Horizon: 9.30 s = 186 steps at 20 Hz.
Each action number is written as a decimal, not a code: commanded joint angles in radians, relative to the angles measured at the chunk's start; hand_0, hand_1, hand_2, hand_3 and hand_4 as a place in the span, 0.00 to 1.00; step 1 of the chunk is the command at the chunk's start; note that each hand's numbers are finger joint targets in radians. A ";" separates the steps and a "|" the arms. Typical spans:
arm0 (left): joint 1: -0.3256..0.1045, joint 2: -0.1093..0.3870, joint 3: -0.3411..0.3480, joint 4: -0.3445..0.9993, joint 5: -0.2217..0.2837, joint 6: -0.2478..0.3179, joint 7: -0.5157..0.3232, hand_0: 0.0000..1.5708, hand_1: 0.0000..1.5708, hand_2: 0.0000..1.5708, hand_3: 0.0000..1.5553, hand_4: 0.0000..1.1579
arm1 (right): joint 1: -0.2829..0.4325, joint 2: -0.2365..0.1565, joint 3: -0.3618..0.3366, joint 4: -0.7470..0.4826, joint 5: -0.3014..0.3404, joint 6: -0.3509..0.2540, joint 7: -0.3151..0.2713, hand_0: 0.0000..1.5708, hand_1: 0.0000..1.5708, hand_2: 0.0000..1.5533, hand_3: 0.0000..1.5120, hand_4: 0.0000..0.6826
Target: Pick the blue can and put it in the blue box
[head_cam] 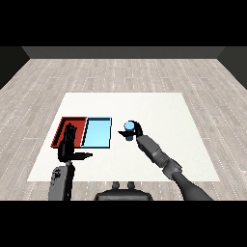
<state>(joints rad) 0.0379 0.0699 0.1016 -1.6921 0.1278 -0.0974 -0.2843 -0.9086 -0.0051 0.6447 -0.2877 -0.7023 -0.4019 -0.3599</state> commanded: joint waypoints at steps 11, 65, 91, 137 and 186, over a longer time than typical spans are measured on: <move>-0.012 -0.066 -0.126 0.001 -0.104 0.049 0.035 0.00 0.00 0.00 0.00 0.00 | -0.011 -0.093 -0.051 -0.178 0.132 0.036 -0.003 0.97 0.97 0.95 0.93 0.84; -0.356 -0.070 -0.493 0.348 0.007 0.357 0.142 0.00 0.00 0.00 0.00 0.00 | 0.333 -0.052 -0.338 -1.173 0.824 0.145 0.531 0.95 0.95 0.94 0.92 0.85; -0.459 -0.070 -0.642 0.445 0.164 0.477 0.080 0.00 0.00 0.00 0.00 0.00 | 0.323 0.005 -0.225 -1.138 0.832 0.082 0.504 0.93 0.93 0.94 0.92 0.85; -0.520 0.099 -0.386 0.633 0.092 0.526 0.039 1.00 1.00 1.00 0.95 0.97 | 0.618 -0.004 -0.440 -1.276 0.692 0.185 0.366 0.00 0.00 0.00 0.00 0.00; -0.876 0.119 -0.203 1.237 -0.084 0.804 0.055 0.00 0.00 0.00 0.00 0.00 | 0.665 -0.075 -0.644 -1.073 0.574 0.298 0.194 0.00 0.00 0.00 0.00 0.00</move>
<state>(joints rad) -0.8452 0.1845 -0.1767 -0.2921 -0.0239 0.6586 -0.0187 -0.2397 -0.0603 -0.0010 -1.3644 -0.1366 -0.1188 -0.1599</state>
